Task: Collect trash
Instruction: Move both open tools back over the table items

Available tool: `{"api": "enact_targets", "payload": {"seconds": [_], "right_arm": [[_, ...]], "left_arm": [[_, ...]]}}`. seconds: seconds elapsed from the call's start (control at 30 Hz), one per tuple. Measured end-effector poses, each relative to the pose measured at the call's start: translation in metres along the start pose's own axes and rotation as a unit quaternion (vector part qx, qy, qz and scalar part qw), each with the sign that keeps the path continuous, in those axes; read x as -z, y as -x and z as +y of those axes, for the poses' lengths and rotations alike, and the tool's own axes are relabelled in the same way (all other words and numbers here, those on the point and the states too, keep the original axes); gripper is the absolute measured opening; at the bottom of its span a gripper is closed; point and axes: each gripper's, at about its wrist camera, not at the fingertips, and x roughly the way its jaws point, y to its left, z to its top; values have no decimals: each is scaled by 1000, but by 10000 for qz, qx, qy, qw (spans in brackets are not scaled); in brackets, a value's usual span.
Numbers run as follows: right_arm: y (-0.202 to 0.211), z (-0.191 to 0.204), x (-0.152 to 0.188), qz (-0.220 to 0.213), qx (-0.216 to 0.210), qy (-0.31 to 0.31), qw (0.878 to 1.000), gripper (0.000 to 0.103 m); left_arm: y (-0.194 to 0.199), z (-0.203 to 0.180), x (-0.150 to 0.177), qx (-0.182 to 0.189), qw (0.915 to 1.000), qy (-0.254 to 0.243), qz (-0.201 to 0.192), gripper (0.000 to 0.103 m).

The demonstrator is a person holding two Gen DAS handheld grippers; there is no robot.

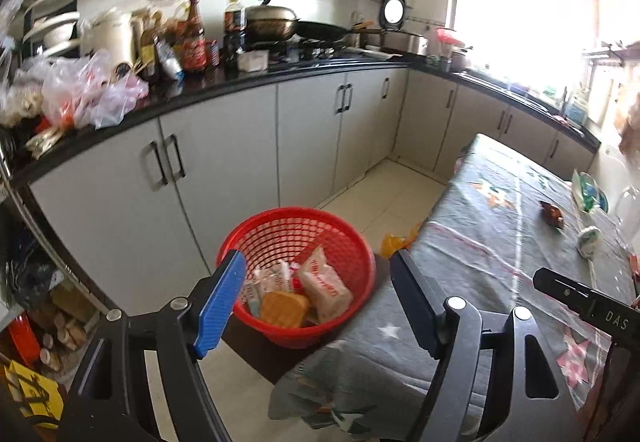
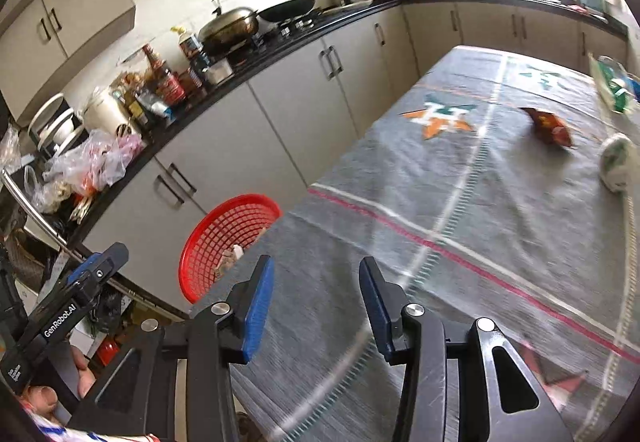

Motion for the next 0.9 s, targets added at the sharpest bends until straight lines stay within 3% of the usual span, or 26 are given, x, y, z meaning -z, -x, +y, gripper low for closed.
{"api": "enact_targets", "payload": {"seconds": [0.4, 0.57, 0.9], "right_arm": [[70, -75, 14, -431, 452, -489, 9969, 52], [98, -115, 18, -583, 694, -800, 9927, 53], [143, -181, 26, -807, 1237, -1319, 9802, 59]], "left_arm": [[36, -63, -4, 370, 9973, -561, -282, 78], [51, -92, -14, 737, 9935, -781, -366, 79], [54, -161, -41, 1657, 9772, -1297, -298, 81]]}}
